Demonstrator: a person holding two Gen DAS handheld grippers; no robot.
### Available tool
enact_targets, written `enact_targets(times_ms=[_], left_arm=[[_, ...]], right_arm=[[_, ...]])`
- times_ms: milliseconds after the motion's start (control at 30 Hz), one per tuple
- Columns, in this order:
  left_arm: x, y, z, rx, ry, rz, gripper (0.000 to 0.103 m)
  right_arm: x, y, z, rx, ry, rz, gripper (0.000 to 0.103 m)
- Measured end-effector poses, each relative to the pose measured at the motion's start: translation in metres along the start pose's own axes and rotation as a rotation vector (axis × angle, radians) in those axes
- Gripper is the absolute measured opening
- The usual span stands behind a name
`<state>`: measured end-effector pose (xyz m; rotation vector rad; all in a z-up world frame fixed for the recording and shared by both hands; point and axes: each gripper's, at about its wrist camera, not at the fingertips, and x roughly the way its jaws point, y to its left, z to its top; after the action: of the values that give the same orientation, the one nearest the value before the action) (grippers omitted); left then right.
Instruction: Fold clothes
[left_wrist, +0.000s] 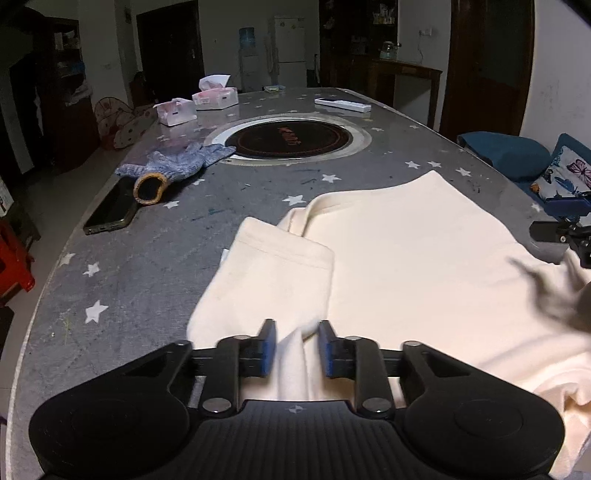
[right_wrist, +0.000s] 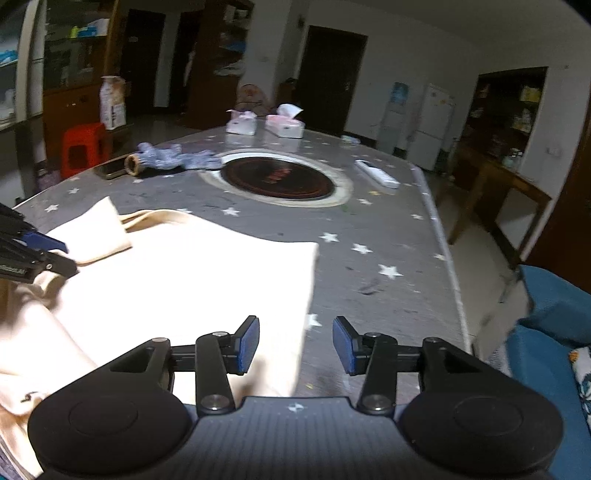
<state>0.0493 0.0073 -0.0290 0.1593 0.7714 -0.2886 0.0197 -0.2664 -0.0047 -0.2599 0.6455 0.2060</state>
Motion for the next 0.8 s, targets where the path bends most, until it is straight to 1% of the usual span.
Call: enact_targets(times_ms=[33,100,433,633,800], left_arm=[[0.000,0.002,0.000,-0.009,0.001,0.001,0.013],[-0.002,0.008,0.001,-0.031,0.001,0.000,0.006],[-0.021,0.014,0.003,-0.076,-0.041,0.028,0.004],[-0.038,0.022,0.002,-0.108,-0.076,0.052,0.004],[-0.058,0.039,-0.006,-0.185,-0.117,0.093,0.003]], right_arm=[[0.004,0.003,0.001,-0.003,0.003,0.008,0.050],[0.010,0.007,0.002,-0.007,0.011,0.019,0.051],[0.028,0.026,0.004,-0.030,0.048,0.065,0.051],[0.030,0.032,0.003,-0.042,0.061,0.076,0.053],[0.028,0.035,0.001,-0.055,0.065,0.074,0.054]])
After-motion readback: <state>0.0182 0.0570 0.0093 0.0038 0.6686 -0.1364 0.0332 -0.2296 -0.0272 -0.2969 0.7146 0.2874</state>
